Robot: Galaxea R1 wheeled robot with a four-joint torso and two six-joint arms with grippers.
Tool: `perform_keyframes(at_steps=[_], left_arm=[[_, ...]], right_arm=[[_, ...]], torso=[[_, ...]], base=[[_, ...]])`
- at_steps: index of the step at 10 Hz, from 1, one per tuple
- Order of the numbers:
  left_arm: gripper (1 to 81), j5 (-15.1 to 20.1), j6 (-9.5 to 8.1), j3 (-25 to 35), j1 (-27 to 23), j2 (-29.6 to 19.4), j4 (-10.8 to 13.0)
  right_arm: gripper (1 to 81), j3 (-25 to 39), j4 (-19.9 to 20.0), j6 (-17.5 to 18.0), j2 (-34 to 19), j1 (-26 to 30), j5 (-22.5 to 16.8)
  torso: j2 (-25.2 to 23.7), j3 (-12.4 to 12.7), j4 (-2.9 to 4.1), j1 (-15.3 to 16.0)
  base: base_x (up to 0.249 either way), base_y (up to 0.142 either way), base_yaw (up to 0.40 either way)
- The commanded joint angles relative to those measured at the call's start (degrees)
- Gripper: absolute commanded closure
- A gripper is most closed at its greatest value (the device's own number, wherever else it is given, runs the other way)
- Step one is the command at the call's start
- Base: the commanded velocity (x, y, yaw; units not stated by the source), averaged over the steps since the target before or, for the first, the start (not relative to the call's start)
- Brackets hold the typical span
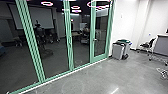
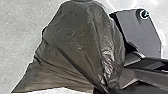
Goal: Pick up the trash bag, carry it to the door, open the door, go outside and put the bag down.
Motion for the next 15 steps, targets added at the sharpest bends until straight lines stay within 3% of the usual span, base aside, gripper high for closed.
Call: perform_keyframes(at_steps=[1, 15], left_arm=[[81.1, 3.19, 0.29, -0.15, -3.9, 0.02, 0.05], [81.1, 3.19, 0.29, -0.07, -3.9, -0.15, -0.13]], right_arm=[[1.0, 0.38, -0.66, -0.19, 0.3, 2.68, -3.08], [1.0, 0.38, -0.57, -0.19, 0.22, 2.6, -3.08]], torso=[[0.0, 0.0, 0.0, 0.0], [0.0, 0.0, 0.0, 0.0]], base=[[0.169, -0.065, 0.0], [0.167, -0.076, 0.0]])
